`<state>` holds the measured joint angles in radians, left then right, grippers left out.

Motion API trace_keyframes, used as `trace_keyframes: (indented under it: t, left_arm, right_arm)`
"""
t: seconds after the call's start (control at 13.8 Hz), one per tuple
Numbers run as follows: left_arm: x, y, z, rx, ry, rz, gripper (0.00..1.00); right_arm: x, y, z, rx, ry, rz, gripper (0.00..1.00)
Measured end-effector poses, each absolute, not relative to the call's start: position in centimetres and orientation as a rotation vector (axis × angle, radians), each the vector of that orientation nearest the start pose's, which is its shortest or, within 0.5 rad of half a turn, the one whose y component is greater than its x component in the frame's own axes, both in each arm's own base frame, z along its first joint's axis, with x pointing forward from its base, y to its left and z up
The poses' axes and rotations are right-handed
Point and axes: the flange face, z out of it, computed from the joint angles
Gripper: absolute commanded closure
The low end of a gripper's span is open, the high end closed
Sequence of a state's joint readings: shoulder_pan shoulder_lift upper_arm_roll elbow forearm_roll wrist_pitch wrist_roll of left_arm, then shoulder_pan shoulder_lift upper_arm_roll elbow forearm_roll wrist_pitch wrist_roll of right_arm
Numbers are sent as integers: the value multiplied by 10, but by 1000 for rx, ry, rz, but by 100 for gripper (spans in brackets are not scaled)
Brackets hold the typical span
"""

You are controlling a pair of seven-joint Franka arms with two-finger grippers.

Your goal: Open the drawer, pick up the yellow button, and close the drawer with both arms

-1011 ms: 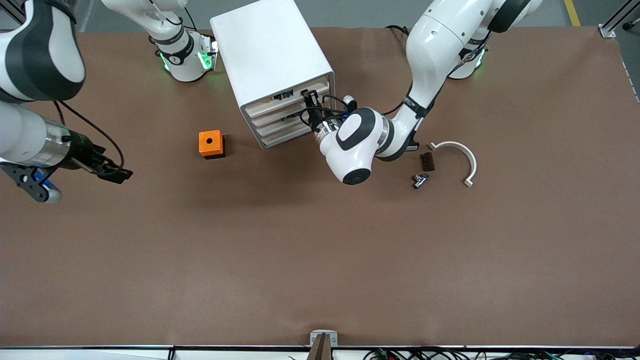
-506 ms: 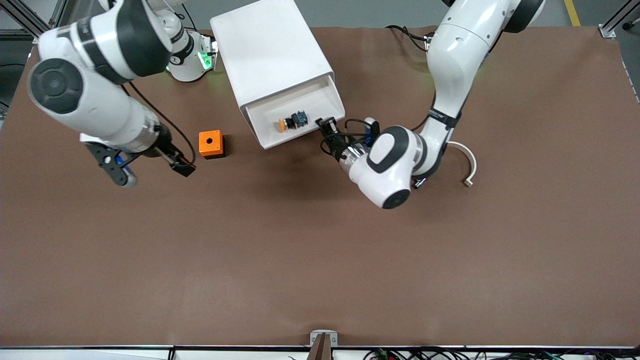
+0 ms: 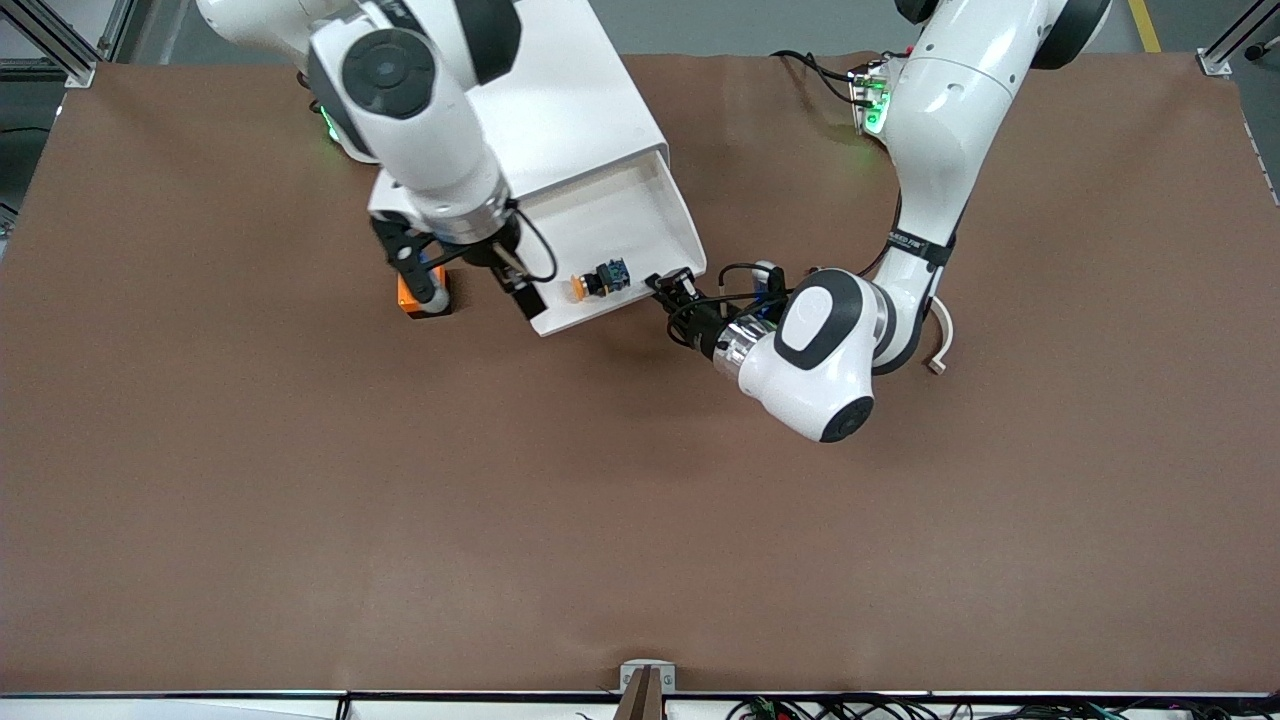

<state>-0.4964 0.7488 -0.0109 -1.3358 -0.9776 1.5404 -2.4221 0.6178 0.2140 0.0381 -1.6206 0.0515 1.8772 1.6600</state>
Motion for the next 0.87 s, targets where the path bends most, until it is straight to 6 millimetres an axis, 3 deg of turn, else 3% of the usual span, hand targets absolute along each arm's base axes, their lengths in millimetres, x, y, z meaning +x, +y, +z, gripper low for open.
trace_keyframes:
  t: [0.29, 0.51, 0.79, 0.87]
  left_arm:
    - [579, -404, 306, 1384, 2700, -1704, 0]
    - [602, -382, 320, 1381, 2648, -1640, 0]
    - [626, -347, 325, 1464, 2525, -1537, 0]
    - [630, -342, 328, 1522, 2458, -1508, 0]
  right_arm:
    - [476, 435, 463, -2707, 1575, -15, 0]
    - [459, 468, 431, -2677, 1650, -38, 0]
    - [450, 481, 415, -2674, 1690, -55, 0]
    - [451, 480, 416, -2672, 1693, -57, 5]
